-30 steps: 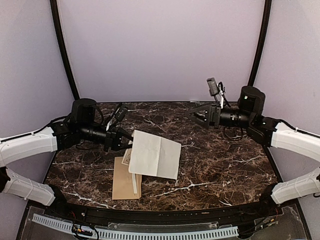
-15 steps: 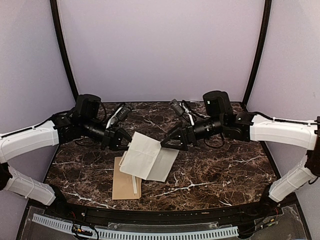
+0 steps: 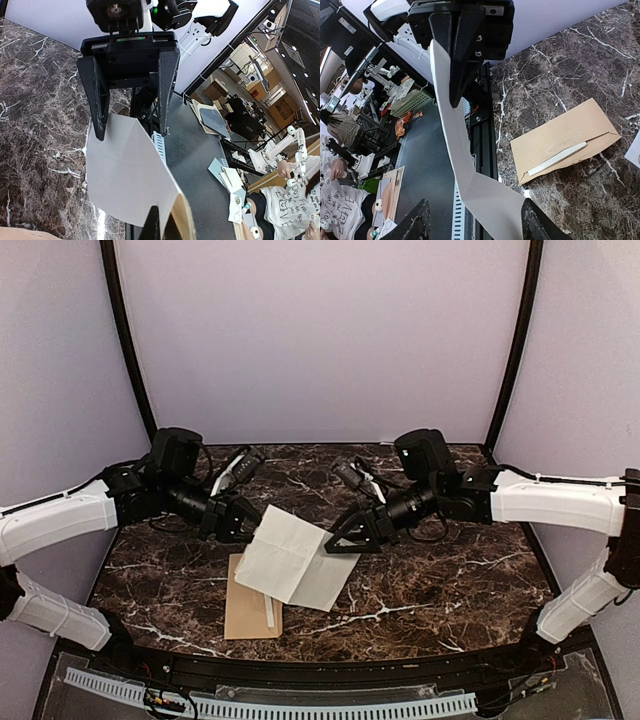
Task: Place the letter into the envelope and seal it
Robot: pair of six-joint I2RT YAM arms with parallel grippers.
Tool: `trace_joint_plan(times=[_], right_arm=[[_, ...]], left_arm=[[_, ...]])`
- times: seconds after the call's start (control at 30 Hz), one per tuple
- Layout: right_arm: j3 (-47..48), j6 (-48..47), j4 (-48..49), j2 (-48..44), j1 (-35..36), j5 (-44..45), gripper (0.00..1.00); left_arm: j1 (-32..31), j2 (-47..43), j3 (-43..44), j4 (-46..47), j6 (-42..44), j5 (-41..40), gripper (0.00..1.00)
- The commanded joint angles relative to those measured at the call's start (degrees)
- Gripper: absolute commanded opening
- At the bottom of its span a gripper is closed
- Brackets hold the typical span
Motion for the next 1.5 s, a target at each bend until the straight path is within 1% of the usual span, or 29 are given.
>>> trace_joint_plan(times=[0.0, 0.2, 0.27, 0.33, 0.37, 0.4, 0.43, 0.47, 0.5, 0.53, 0.57, 0.6, 0.63, 0.67, 0.7, 0.73, 0.77, 0.8, 0.83, 0.9, 0.93, 1.2, 1.33, 1.47], right_arm=[[-1.5, -0.2, 1.5, -0.2, 0.5, -3.0, 0.54], [-2.3, 0.0, 2.2, -0.3, 0.6, -4.8, 0.29], [-2.9, 0.5, 3.2, -0.8, 0.7, -5.1, 0.18], [-3.8, 1.3, 4.7, -1.6, 0.6, -5.5, 0.01], [-4.3, 1.9, 5.8, -2.2, 0.6, -5.5, 0.0], [-4.9, 2.5, 6.5, -2.9, 0.6, -5.1, 0.0], [-5.6, 3.0, 7.9, -3.7, 0.5, -4.2, 0.0], [-6.1, 3.3, 8.6, -4.7, 0.3, -3.0, 0.0], [-6.6, 3.6, 8.8, -5.9, 0.1, -1.3, 0.0], [-7.1, 4.0, 8.8, -6.7, -0.4, 0.3, 0.0], [-7.6, 4.3, 8.8, -7.3, -0.8, 1.9, 0.0], [-8.3, 4.9, 8.8, -7.9, -1.7, 3.8, 0.0], [-8.9, 5.6, 8.8, -8.5, -2.5, 5.7, 0.0], [-9.5, 6.2, 8.6, -8.9, -3.2, 7.5, 0.0], [-9.9, 6.8, 8.2, -9.2, -3.9, 8.8, 0.0], [-10.2, 7.2, 7.6, -9.4, -4.4, 10.6, 0.0], [-10.5, 7.6, 7.2, -9.4, -4.8, 12.9, 0.0], [-10.5, 7.7, 6.4, -9.2, -5.0, 13.6, 0.0], [-10.2, 7.5, 5.4, -8.9, -5.1, 14.2, 0.0], [-9.9, 7.4, 5.0, -8.1, -5.0, 13.8, 0.0], [-9.7, 7.6, 5.2, -7.7, -5.0, 13.1, 0.0], [-6.9, 7.2, 6.7, -5.7, -2.2, 10.3, 0.0], [-5.2, 6.9, 6.7, -4.5, -1.1, 9.1, 0.0], [-3.3, 6.2, 6.7, -2.9, -0.1, 8.1, 0.0]], left_arm=[[-0.1, -0.4, 1.6, 0.9, -0.3, 2.4, 0.0], [-0.1, -0.3, 1.6, 1.2, -0.8, 1.6, 0.0], [-0.1, -0.4, 1.5, 1.6, -1.1, 1.2, 0.0], [-0.1, -0.5, 1.2, 1.9, -1.4, 0.3, 0.0], [-0.1, -0.6, 1.2, 1.9, -1.5, -1.5, 0.0], [-0.1, -0.8, 1.1, 1.6, -1.4, -2.8, 0.06], [-0.1, -1.0, 1.1, 1.3, -1.4, -6.5, 0.09], [-0.1, -1.5, 1.3, -0.1, -0.7, -8.8, 0.16], [-0.1, -1.7, 1.6, -1.1, -0.2, -14.9, 0.31], [0.0, -2.5, 2.1, -3.3, 0.6, -18.3, 0.37], [0.1, -3.0, 2.3, -4.2, 0.8, -26.4, 0.47], [0.3, -4.3, 2.4, -5.2, 0.7, -30.6, 0.52], [0.8, -5.0, 2.3, -5.5, 0.5, -37.7, 0.59], [1.0, -6.4, 2.2, -5.8, -0.1, -41.2, 0.62], [1.4, -7.7, 2.2, -5.9, -0.5, -48.0, 0.65], [1.5, -8.2, 2.3, -6.3, -1.1, -51.0, 0.66], [1.5, -8.7, 2.4, -7.1, -1.5, -55.8, 0.66], [1.5, -8.7, 3.2, -7.6, -1.4, -57.0, 0.66], [1.5, -8.2, 3.6, -8.5, -1.3, -57.1, 0.66], [1.3, -6.9, 4.7, -8.6, -1.8, -52.7, 0.66], [0.7, -6.5, 4.7, -8.3, -1.9, -49.0, 0.66], [-7.4, -0.7, 4.4, 1.6, -1.9, -32.8, 0.7], [-10.8, 3.1, 5.4, 5.3, -2.0, -28.0, 0.72], [-13.2, 7.2, 7.4, 4.2, -0.6, -26.5, 0.72]])
